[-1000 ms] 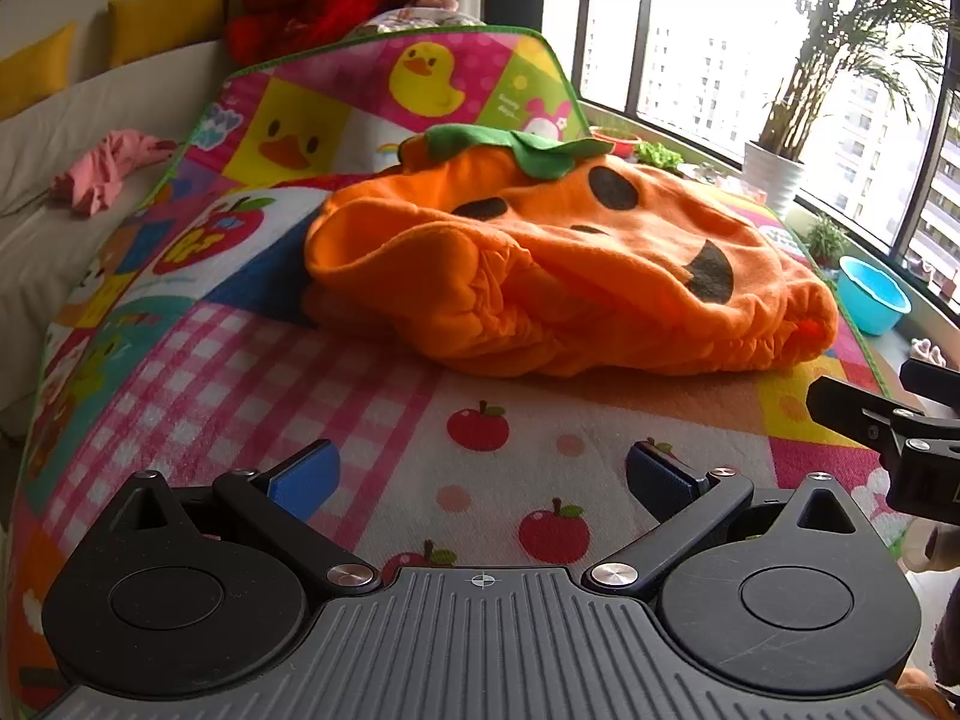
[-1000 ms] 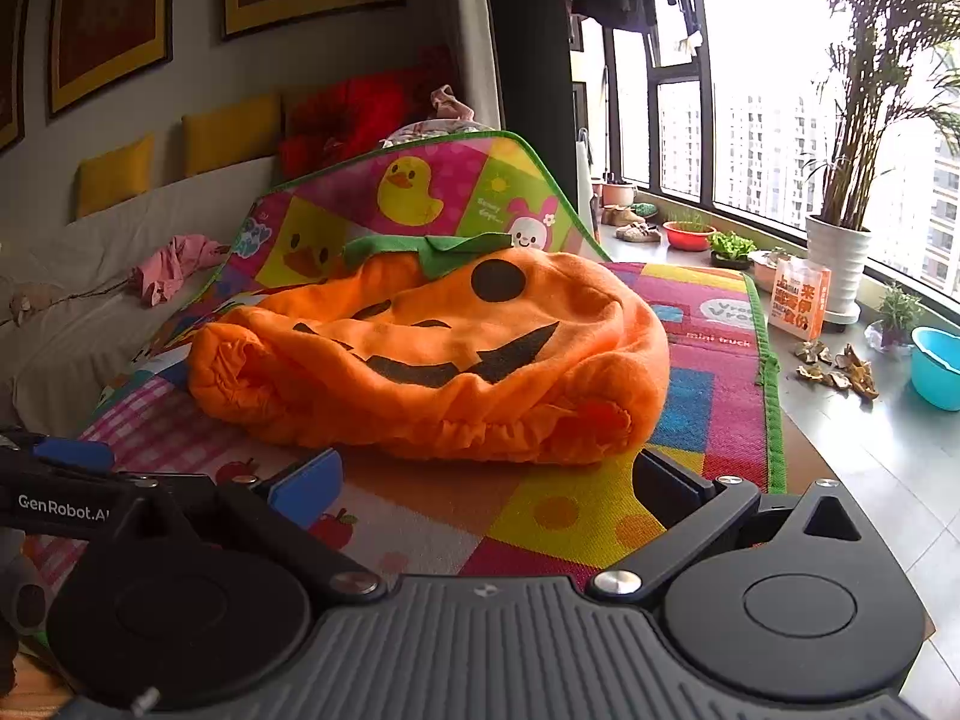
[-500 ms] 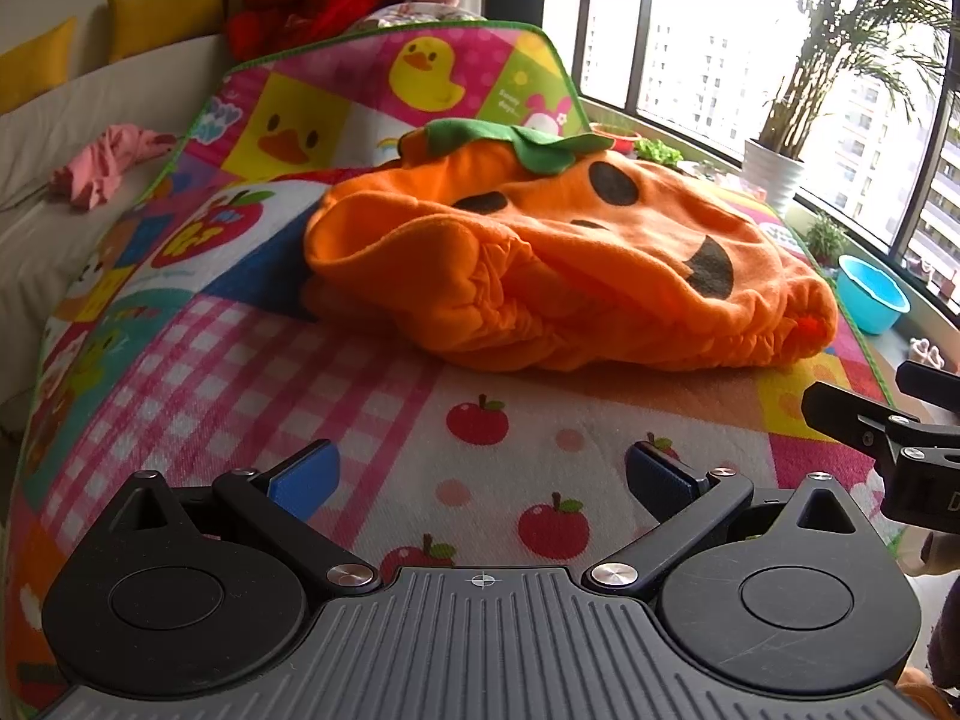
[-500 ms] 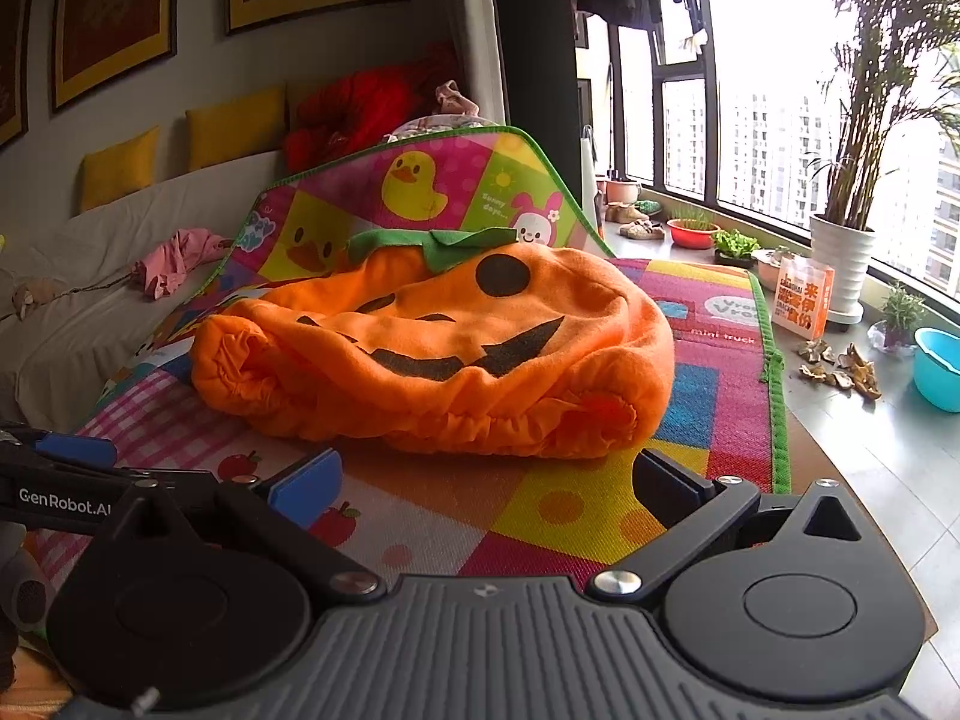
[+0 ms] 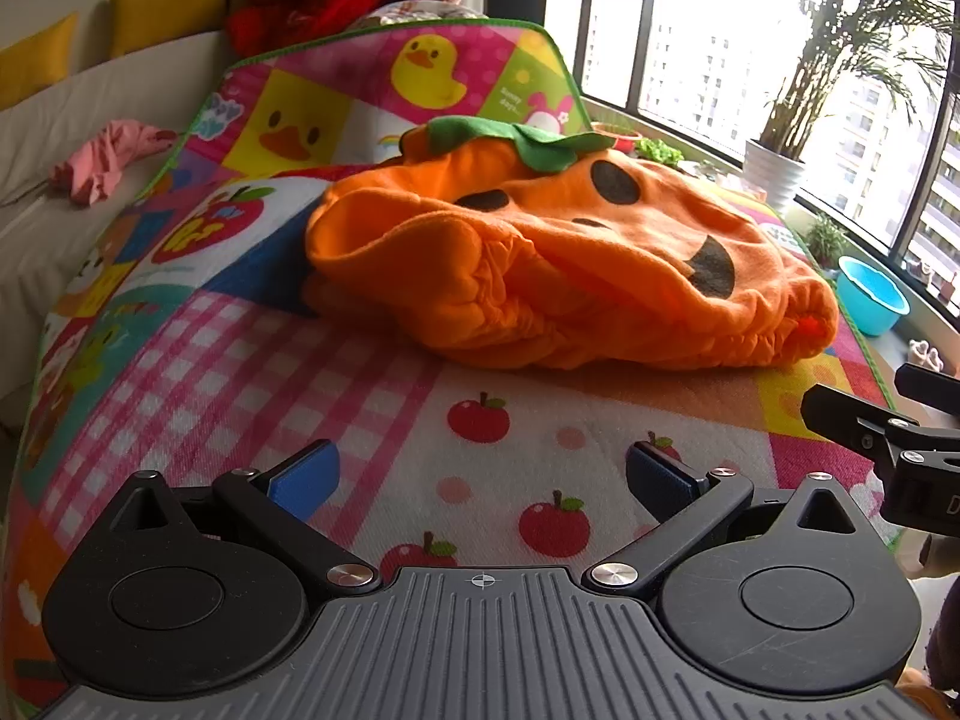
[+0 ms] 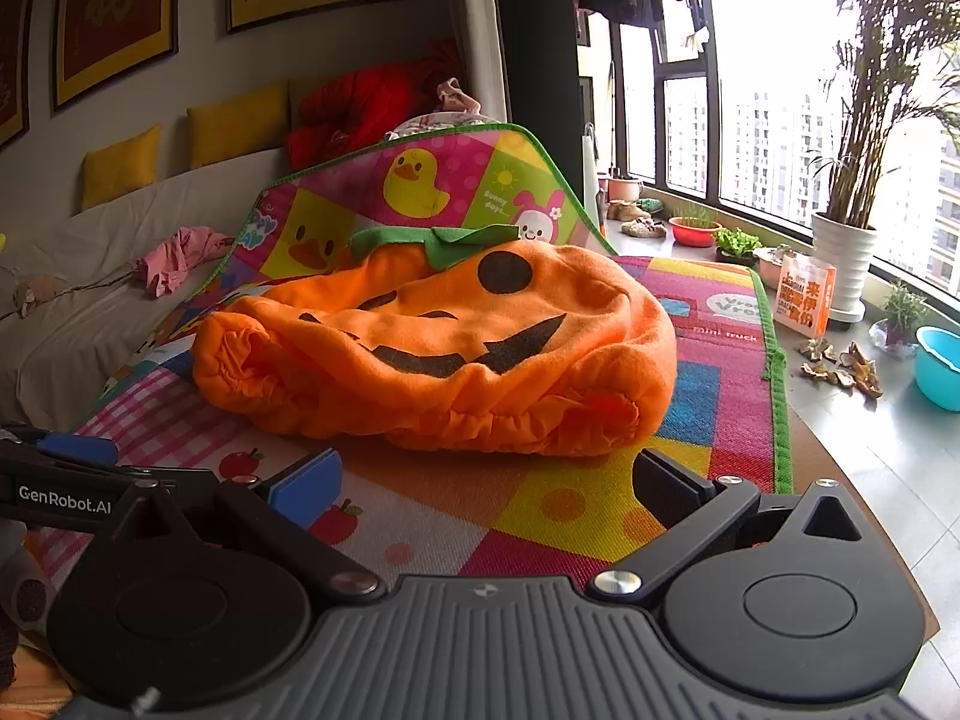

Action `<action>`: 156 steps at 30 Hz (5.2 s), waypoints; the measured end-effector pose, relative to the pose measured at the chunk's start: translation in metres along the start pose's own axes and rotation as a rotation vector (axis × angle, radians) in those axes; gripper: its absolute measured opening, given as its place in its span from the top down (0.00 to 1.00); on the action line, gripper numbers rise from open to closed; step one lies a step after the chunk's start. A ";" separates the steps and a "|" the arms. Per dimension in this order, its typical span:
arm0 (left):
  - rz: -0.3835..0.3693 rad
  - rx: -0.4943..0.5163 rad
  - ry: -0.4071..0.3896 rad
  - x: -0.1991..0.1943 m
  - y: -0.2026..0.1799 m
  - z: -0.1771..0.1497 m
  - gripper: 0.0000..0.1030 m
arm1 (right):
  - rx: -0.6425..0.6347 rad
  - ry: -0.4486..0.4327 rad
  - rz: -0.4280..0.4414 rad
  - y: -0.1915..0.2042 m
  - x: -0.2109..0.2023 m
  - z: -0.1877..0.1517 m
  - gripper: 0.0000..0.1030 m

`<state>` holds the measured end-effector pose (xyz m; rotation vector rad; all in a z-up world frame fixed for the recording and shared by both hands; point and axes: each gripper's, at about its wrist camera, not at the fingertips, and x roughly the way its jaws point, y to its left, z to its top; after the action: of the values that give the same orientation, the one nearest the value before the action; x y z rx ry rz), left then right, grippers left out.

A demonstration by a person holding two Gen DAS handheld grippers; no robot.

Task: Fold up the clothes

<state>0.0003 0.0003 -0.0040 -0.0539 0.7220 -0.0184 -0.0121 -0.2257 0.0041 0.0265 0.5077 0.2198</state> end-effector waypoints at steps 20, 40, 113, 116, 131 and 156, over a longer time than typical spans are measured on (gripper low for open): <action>-0.001 -0.002 0.001 0.001 0.001 0.000 0.00 | -0.003 0.007 0.001 -0.001 0.001 -0.001 0.00; -0.005 -0.003 0.011 0.002 0.001 0.001 0.00 | -0.004 0.018 0.003 0.000 0.003 -0.002 0.00; -0.490 0.057 -0.029 0.036 0.023 0.123 0.00 | -0.316 0.033 0.018 -0.105 -0.080 0.058 0.00; -0.498 0.078 0.113 0.092 0.000 0.115 0.00 | -0.328 0.069 0.032 -0.106 -0.086 0.041 0.00; -0.475 0.075 0.233 0.144 0.003 0.094 0.00 | 0.175 -0.125 0.218 -0.146 -0.069 0.091 0.00; -0.589 -0.212 0.274 0.247 0.024 0.183 0.02 | 0.362 0.401 0.320 -0.125 0.255 0.117 0.00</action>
<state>0.3063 0.0231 -0.0309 -0.4728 0.9594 -0.5213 0.2869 -0.2899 -0.0255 0.4251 0.9398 0.4480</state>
